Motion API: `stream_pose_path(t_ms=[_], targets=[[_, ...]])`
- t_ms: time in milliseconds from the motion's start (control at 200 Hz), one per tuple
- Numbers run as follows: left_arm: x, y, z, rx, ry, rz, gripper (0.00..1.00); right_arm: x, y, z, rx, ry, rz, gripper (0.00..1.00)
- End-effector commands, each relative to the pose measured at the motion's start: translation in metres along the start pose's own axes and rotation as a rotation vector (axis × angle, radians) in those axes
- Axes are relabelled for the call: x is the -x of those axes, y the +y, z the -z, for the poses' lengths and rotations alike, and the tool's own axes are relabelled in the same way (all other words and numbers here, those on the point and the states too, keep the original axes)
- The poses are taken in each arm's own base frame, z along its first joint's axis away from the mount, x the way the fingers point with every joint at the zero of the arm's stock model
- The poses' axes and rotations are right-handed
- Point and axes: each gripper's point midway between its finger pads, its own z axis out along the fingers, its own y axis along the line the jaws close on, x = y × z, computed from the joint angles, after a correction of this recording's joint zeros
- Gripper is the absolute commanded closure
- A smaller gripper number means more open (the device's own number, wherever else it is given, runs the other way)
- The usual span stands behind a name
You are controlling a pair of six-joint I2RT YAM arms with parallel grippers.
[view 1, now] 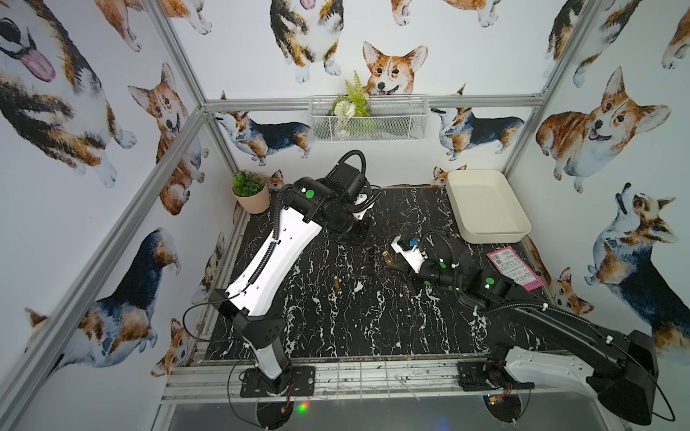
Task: Open the lipstick cap
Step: Open the cover of the lipstick, then place the cover at the center of the board.
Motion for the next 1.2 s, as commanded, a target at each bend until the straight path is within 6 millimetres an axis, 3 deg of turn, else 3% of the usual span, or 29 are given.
stream_pose_path(t_ms=[0, 170, 335, 561, 816, 996, 1191], targets=[[0.012, 0.039, -0.003, 0.145, -0.041, 0.042, 1.0, 0.01, 0.0, 0.009, -0.013, -0.026, -0.007, 1.0], [0.039, 0.106, -0.038, 0.214, -0.078, 0.185, 1.0, 0.029, 0.0, 0.031, -0.036, -0.078, 0.008, 1.0], [0.054, 0.165, -0.081, 0.394, -0.025, 0.2, 1.0, 0.042, 0.0, 0.048, -0.054, -0.112, 0.018, 1.0], [0.076, 0.209, -0.135, 0.413, 0.01, 0.252, 1.0, 0.04, -0.001, 0.049, -0.064, -0.109, 0.011, 1.0], [0.073, 0.251, -0.19, 0.462, 0.051, 0.281, 1.0, 0.025, -0.005, 0.046, -0.079, -0.081, -0.005, 1.0], [0.066, 0.272, -0.214, 0.489, 0.067, 0.313, 1.0, 0.018, -0.006, 0.043, -0.086, -0.061, -0.005, 1.0], [0.06, 0.286, -0.225, 0.513, 0.08, 0.322, 1.0, 0.015, -0.008, 0.041, -0.092, -0.052, -0.005, 1.0]])
